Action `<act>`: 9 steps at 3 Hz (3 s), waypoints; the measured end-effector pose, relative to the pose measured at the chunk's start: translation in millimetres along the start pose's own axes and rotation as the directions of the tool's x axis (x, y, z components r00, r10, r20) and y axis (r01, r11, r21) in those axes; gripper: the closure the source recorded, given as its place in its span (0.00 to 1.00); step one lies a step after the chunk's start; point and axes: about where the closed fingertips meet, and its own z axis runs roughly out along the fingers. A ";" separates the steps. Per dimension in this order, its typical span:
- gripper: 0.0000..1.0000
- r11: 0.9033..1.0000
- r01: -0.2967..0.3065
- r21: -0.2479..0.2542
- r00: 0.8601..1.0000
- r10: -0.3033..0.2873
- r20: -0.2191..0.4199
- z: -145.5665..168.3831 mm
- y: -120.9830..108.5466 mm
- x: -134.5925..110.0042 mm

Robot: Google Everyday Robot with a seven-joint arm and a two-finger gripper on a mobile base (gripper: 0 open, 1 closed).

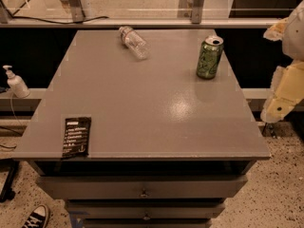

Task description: Pick green can

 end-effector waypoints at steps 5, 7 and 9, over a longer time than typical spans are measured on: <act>0.00 0.916 -0.396 -0.061 0.772 0.368 0.518 106.1 -119.8 -6.4; 0.00 0.903 -0.417 -0.099 0.647 0.372 0.666 134.2 -141.2 -20.8; 0.00 0.919 -0.383 -0.094 0.561 0.312 0.766 155.7 -158.2 -41.8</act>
Offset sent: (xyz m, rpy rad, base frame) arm 0.1221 -0.0528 -0.0084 0.3186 -0.2834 -0.1597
